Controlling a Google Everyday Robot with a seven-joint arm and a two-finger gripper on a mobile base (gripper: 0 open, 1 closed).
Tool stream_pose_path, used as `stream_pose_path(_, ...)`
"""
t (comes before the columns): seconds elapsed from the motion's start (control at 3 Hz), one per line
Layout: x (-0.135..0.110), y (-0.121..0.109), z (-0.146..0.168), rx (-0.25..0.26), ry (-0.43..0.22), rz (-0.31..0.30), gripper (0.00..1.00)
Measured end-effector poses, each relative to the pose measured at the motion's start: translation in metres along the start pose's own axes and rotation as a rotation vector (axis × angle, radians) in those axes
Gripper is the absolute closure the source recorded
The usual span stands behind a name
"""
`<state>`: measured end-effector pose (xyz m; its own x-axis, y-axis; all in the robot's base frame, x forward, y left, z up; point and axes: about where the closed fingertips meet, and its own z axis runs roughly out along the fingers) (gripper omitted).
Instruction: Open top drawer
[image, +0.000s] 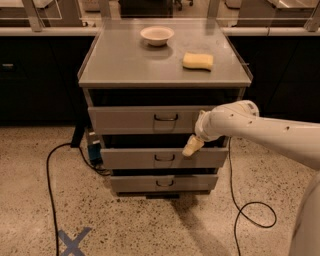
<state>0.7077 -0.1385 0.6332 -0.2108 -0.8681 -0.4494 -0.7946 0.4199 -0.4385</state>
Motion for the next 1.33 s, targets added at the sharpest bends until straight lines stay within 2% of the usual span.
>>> stream_pose_path(0.67,-0.003,-0.001,-0.003,0.009,-0.006,-0.003,0.0)
stream_pose_path(1.33,-0.03,-0.021,-0.025,0.088,-0.078,0.003,0.0)
